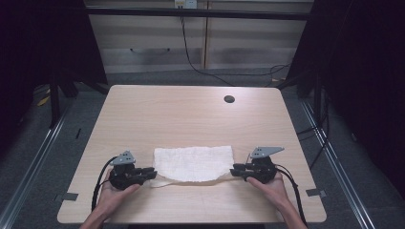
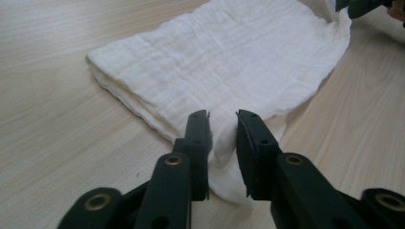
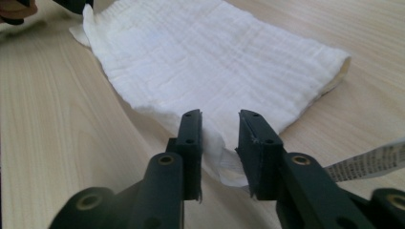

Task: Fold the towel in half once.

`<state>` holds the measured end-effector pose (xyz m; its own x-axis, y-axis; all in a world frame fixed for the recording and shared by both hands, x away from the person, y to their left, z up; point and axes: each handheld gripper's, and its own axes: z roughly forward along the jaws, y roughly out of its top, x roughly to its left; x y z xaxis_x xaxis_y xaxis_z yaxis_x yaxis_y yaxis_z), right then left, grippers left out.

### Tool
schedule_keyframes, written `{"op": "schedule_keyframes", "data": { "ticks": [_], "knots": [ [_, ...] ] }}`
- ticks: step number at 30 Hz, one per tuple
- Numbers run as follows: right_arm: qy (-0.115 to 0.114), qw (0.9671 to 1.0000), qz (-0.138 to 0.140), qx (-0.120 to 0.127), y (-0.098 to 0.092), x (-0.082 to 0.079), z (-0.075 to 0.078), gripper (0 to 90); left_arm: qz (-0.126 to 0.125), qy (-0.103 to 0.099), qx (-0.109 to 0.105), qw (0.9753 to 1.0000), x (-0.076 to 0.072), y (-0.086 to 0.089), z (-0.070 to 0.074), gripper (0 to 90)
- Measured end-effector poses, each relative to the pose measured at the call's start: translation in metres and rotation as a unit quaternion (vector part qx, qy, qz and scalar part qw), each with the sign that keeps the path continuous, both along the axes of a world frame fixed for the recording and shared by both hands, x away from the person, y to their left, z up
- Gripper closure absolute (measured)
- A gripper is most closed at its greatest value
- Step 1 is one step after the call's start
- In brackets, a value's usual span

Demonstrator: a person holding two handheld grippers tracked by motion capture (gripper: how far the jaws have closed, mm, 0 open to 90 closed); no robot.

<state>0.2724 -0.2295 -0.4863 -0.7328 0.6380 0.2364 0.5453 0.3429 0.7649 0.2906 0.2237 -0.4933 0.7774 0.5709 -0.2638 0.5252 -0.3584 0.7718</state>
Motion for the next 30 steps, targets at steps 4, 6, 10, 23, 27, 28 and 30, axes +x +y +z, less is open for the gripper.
{"op": "schedule_keyframes", "data": {
  "ticks": [4,6,10,23,27,28,30],
  "knots": [
    [0.0,1.0,-0.006,0.008,-0.003,0.0,0.003,62.6,0.015,-0.004,-0.012,0.9998,0.0,0.009,0.004,73.0],
    [-0.001,0.9999,-0.009,0.014,-0.005,0.0,0.005,61.2,0.019,-0.003,-0.015,0.9997,0.002,0.012,0.003,72.9],
    [-0.013,0.9994,-0.015,0.028,-0.008,0.0,0.014,61.0,0.026,-0.005,-0.016,0.9995,0.005,0.01,0.003,72.2],
    [-0.013,0.9997,-0.019,-0.009,0.002,0.062,0.014,72.1,0.009,0.008,0.029,0.9995,0.038,-0.024,-0.005,77.5],
    [-0.004,0.9995,-0.026,-0.019,0.006,0.081,0.008,67.8,0.005,0.009,0.038,0.9992,0.034,-0.023,-0.011,77.5],
    [-0.001,0.9994,-0.029,-0.019,0.006,0.084,0.007,66.4,0.005,0.008,0.039,0.9992,0.033,-0.023,-0.011,77.4],
    [0.006,0.9991,-0.035,-0.023,0.008,0.09,0.001,64.9,0.006,0.004,0.039,0.9992,0.032,-0.024,-0.013,77.4]
  ]
}}
